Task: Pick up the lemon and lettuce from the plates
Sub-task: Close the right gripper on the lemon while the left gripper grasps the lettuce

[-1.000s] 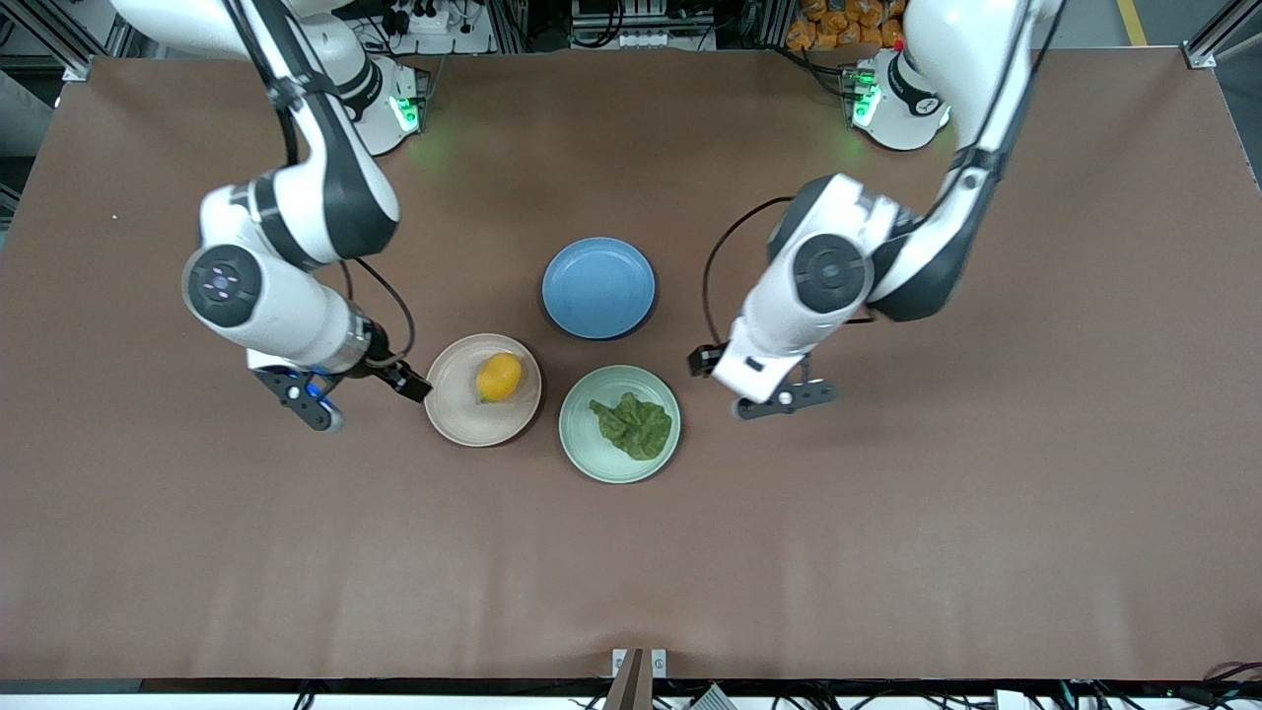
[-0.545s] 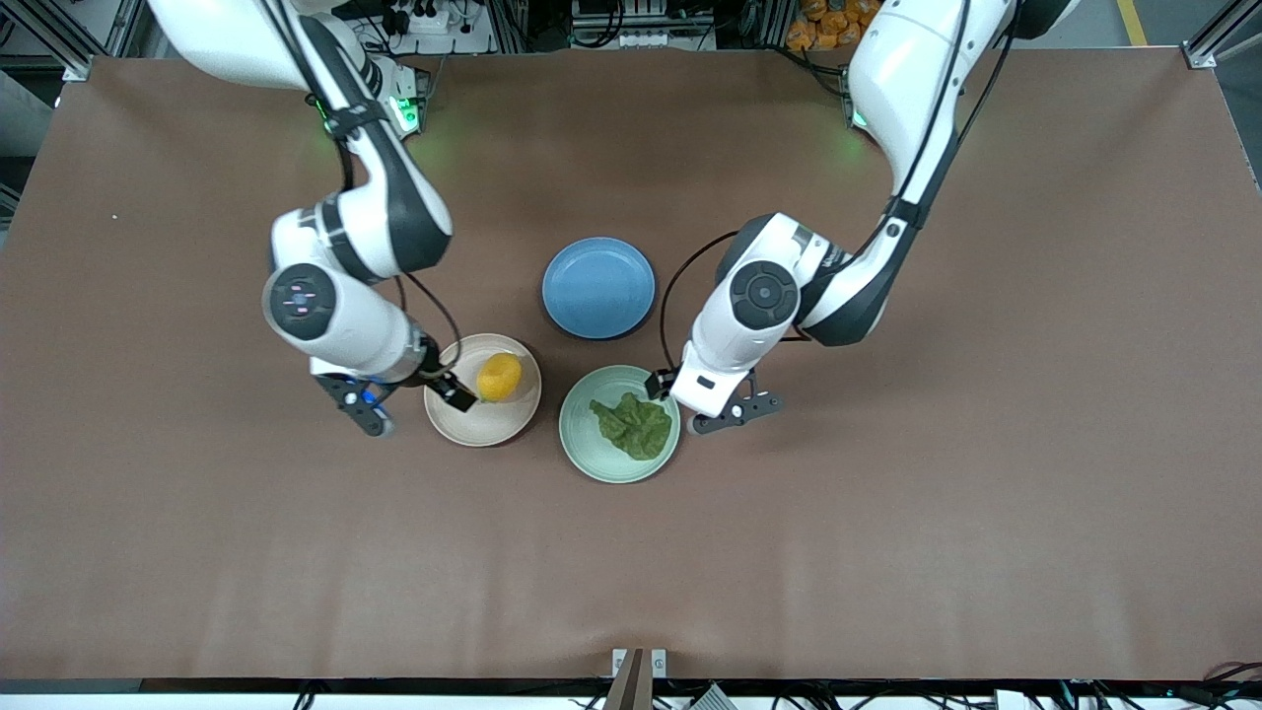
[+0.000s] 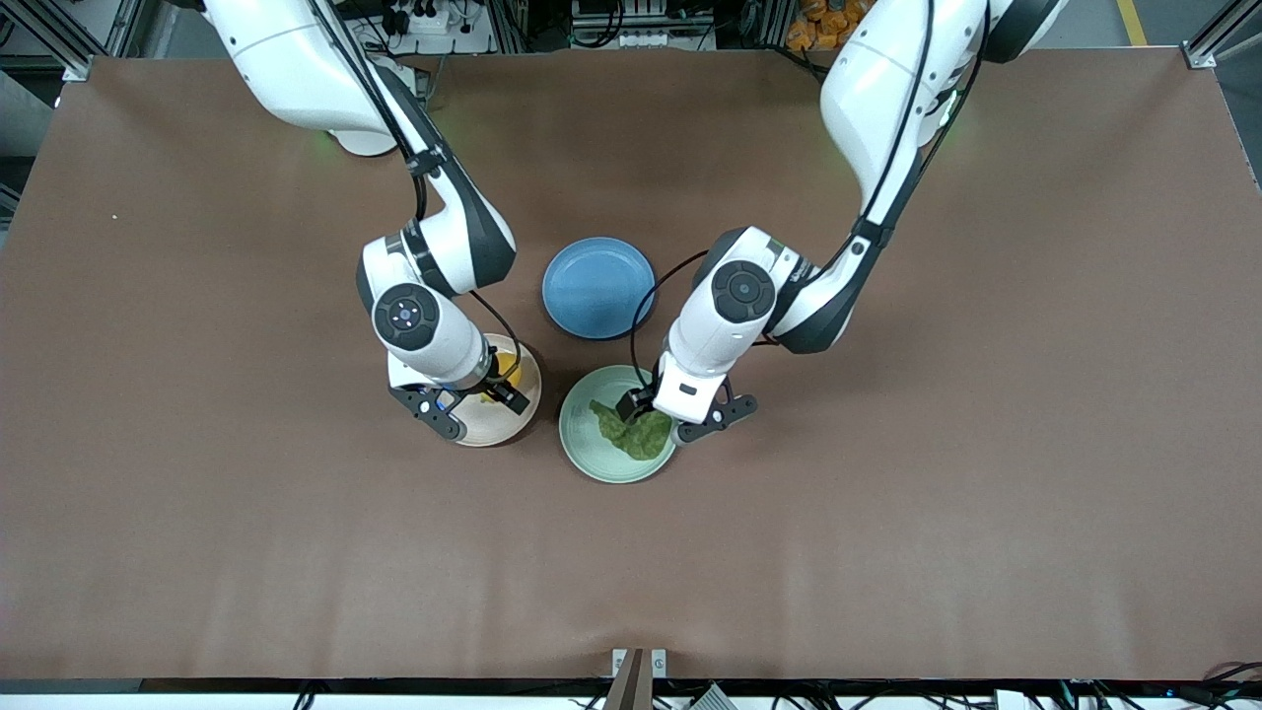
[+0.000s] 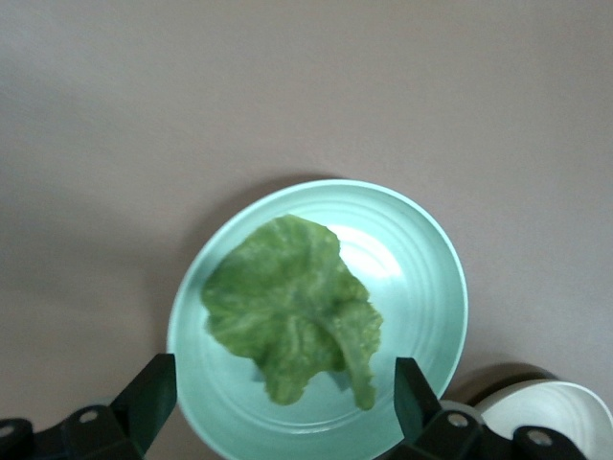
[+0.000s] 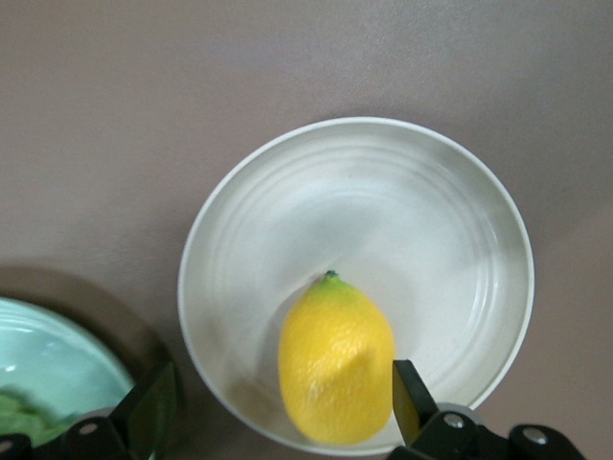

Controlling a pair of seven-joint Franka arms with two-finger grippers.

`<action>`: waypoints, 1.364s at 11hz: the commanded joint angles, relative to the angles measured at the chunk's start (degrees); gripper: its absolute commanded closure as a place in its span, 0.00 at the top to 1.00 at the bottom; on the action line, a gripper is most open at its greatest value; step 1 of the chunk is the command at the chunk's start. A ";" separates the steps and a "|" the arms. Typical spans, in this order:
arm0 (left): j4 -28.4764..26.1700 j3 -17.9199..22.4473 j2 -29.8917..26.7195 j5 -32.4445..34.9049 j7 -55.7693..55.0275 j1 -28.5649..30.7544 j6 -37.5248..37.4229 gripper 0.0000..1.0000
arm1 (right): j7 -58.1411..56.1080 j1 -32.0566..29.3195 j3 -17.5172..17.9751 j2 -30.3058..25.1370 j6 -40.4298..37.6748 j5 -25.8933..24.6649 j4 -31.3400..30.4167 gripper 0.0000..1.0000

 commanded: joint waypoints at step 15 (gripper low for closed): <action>3.76 0.91 10.44 -2.73 -2.03 -3.70 12.44 1.00 | -2.28 2.57 -0.54 0.09 7.43 -1.36 -7.18 0.00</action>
